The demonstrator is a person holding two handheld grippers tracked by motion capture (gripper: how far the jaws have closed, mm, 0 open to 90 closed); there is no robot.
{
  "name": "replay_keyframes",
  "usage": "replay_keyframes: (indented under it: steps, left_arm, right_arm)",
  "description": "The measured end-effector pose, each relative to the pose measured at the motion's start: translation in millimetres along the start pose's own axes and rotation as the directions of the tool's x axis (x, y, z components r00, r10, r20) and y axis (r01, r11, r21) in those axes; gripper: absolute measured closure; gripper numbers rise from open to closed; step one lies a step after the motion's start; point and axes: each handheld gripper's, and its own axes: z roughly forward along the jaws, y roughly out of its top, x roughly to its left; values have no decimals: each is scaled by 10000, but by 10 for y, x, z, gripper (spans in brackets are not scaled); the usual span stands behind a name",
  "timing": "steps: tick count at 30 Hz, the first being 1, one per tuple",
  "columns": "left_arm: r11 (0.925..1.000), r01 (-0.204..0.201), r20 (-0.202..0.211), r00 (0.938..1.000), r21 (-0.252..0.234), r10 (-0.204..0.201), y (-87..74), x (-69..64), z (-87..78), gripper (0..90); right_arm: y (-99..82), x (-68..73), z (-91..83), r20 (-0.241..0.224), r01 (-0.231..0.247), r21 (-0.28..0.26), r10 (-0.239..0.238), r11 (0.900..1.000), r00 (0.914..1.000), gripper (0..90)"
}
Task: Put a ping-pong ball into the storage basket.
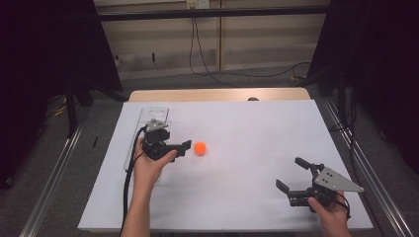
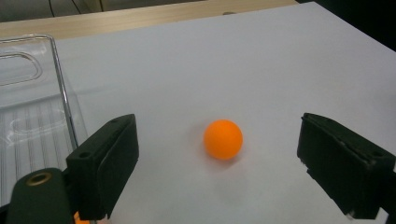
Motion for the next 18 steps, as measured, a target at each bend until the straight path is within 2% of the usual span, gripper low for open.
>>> replay_keyframes:
  steps: [18]
  left_arm:
    - [9997, -197, 44, 9998, 127, 197, 3, -74, 91, 128]
  right_arm:
    - [-2, 1, 2, -16, 39, 21, -39, 10000, 10000, 20]
